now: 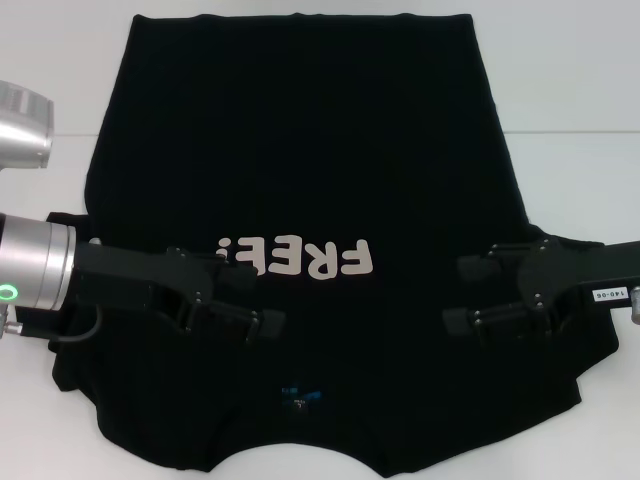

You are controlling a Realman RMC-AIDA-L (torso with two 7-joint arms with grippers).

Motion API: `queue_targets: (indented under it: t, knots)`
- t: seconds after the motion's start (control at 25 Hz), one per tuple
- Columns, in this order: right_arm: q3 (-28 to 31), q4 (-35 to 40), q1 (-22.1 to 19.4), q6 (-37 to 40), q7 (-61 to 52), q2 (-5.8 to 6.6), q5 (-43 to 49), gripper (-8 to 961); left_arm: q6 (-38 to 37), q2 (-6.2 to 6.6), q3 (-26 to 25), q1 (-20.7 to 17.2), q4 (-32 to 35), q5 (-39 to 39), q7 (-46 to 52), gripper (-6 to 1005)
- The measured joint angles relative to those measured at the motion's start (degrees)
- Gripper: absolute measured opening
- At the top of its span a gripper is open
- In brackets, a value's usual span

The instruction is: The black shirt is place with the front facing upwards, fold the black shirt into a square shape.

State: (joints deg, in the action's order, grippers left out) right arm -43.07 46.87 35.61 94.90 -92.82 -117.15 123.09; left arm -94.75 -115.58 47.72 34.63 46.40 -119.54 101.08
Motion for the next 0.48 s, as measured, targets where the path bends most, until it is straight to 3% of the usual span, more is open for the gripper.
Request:
queue_targets:
  t: [0.48]
  knots:
    - [0.0,0.06,0.17,0.1,-0.08,0.1,0.01,914,-0.03,0.15,0.1,0.0,0.0,0.01,0.56,929]
